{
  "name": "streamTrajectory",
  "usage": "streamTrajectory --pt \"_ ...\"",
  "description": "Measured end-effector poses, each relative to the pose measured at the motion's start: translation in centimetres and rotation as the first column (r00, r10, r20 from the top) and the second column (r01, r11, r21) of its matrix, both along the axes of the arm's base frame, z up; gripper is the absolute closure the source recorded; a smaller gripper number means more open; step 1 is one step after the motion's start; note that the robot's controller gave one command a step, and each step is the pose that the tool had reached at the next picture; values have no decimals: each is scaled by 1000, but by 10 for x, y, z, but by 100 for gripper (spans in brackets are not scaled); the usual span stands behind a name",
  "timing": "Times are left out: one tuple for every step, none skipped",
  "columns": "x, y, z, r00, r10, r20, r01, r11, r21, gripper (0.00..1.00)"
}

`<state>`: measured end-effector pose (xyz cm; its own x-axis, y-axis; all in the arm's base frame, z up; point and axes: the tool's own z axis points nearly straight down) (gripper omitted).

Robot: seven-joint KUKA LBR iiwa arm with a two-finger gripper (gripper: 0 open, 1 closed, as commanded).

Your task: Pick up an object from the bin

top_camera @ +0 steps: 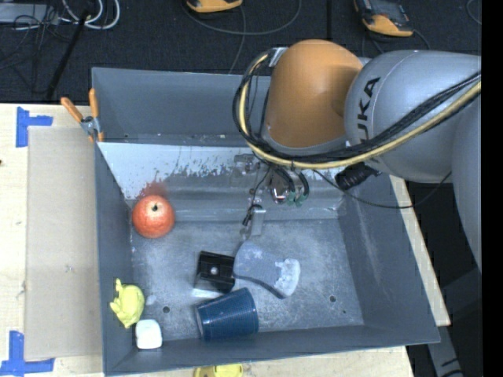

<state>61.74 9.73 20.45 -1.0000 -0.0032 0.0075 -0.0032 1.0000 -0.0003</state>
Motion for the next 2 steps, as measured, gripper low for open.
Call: streamTrajectory --pt "1 -1 5 1000 -2 8 2 1000 1 0" --pt "-24 -19 -47 991 134 9 -134 991 1 0"
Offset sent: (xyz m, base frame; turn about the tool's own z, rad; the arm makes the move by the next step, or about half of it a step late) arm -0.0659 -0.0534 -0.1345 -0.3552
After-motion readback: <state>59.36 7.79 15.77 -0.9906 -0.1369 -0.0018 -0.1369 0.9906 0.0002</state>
